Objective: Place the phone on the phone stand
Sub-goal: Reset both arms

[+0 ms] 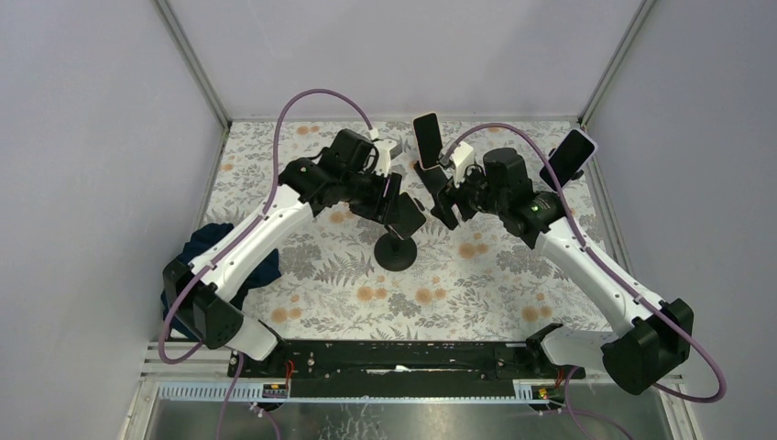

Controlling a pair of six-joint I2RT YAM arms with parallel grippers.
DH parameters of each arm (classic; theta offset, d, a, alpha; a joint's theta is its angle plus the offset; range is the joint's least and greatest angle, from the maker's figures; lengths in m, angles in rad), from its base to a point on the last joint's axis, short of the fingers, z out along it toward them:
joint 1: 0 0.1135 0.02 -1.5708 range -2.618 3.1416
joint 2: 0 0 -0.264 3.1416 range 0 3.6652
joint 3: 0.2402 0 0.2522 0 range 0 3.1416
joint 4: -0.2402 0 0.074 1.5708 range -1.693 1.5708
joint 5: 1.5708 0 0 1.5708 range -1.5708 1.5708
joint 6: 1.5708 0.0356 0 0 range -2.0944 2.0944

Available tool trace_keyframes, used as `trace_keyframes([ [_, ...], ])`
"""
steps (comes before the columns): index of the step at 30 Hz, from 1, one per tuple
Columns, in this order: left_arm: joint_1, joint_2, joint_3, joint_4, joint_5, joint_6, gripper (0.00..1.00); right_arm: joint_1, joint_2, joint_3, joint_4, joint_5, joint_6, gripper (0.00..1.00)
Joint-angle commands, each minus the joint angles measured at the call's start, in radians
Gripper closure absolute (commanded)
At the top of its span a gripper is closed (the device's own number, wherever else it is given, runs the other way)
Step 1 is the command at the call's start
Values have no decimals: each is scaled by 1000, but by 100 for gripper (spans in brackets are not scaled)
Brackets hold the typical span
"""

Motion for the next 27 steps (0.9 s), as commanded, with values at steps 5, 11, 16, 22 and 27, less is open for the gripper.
trace_keyframes([
  [5, 10, -70, -36, 43, 72, 14, 34, -37, -54, -13, -26, -132, -37, 14],
  [11, 10, -91, -38, 66, 149, 18, 31, -64, -77, -29, -54, -220, -67, 10],
  [16, 10, -115, -56, 94, 210, 29, 30, -81, -84, -33, -74, -268, -84, 7],
  [22, 12, -151, -46, 94, 179, 40, 29, -92, -87, -13, -120, -308, -115, 4],
  [27, 46, -242, -40, 187, 151, 62, 26, -119, -96, 33, -198, -266, -156, 1],
])
